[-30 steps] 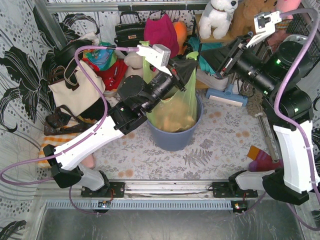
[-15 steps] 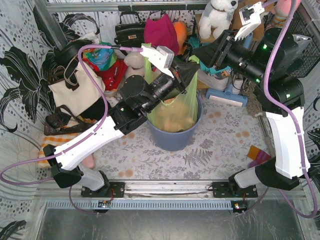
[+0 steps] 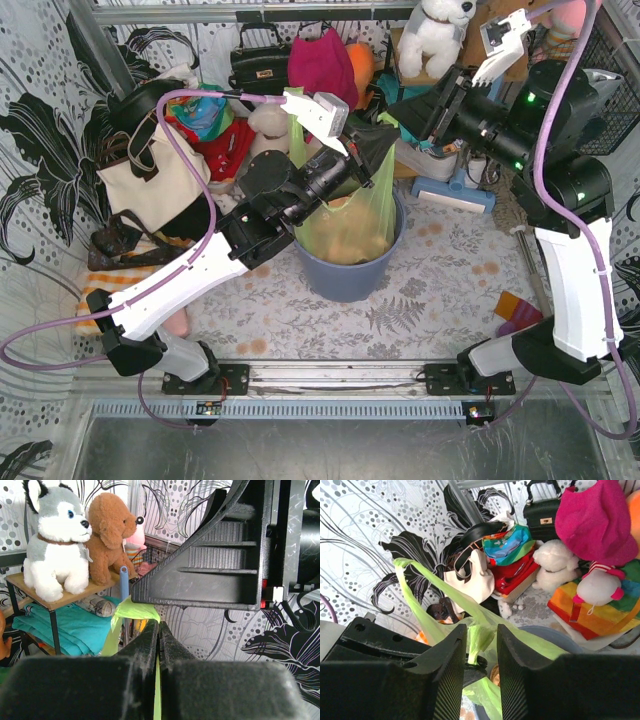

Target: Tie the trash bag

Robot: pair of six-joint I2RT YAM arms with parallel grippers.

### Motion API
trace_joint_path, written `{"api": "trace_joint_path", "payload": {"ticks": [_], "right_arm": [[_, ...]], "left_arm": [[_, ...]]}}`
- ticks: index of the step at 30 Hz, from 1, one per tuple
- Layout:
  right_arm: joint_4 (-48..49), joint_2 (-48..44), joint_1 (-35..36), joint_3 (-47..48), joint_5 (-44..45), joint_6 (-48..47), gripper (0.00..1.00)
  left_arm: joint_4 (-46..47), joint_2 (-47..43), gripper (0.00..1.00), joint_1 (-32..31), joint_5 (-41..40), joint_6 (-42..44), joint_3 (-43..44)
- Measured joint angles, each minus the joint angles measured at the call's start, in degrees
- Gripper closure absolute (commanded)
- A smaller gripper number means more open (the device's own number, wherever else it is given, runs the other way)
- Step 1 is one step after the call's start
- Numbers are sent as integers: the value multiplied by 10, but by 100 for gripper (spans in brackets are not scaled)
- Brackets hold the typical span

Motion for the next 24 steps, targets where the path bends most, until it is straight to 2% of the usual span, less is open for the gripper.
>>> {"api": "trace_joint_path", "payload": {"ticks": [7, 13, 19, 24], "right_arm": [[1, -2, 0, -14, -23, 21, 76], [12, -7, 0, -24, -29, 30, 100], [34, -12, 0, -36, -29, 38, 100], [52, -12, 0, -36, -33, 40, 100]], "left_arm": [[0, 0, 92, 0, 0, 0, -1], [1, 0, 89, 0, 0, 0, -2], [7, -5, 87, 0, -4, 0, -19], [9, -12, 78, 0, -34, -2, -45]]}}
